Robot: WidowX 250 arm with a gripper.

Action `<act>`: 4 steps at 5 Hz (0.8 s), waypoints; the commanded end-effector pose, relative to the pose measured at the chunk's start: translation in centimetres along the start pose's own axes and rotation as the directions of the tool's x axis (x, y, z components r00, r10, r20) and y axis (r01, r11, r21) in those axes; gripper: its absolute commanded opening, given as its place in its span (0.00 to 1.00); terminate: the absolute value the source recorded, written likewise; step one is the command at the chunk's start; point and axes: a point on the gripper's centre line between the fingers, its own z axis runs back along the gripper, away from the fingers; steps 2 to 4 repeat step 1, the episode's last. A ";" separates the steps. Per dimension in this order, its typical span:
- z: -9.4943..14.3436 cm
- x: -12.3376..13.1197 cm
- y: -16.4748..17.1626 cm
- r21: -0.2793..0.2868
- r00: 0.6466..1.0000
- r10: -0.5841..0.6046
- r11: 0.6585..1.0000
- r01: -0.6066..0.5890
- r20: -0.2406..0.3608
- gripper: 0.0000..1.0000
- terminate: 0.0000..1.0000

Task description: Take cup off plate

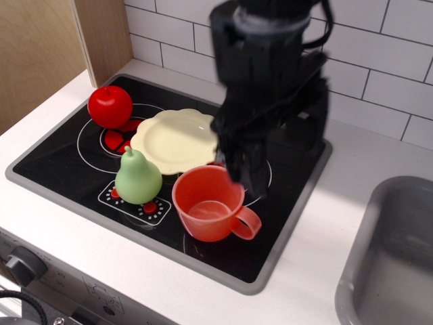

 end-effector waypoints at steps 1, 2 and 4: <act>0.9 1.0 0.2 -0.031 1.000 -0.007 1.000 0.007 0.000 1.00 1.00; 0.9 1.0 0.2 -0.031 1.000 -0.007 1.000 0.007 0.000 1.00 1.00; 0.9 1.0 0.2 -0.031 1.000 -0.007 1.000 0.007 0.000 1.00 1.00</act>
